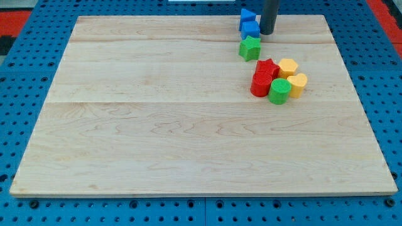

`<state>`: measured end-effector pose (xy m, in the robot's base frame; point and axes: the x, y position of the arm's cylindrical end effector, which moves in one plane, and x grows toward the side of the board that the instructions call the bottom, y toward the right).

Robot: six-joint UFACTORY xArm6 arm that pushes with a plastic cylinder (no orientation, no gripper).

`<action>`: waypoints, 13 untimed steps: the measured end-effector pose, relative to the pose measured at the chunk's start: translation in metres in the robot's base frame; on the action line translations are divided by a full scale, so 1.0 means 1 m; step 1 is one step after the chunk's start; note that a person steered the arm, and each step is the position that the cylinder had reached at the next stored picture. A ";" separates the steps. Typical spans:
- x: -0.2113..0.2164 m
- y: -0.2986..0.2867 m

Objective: Move the yellow hexagon along with the red star left a bit

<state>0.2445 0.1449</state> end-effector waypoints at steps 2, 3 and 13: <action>0.050 0.104; 0.065 0.114; 0.130 0.046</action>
<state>0.3746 0.1913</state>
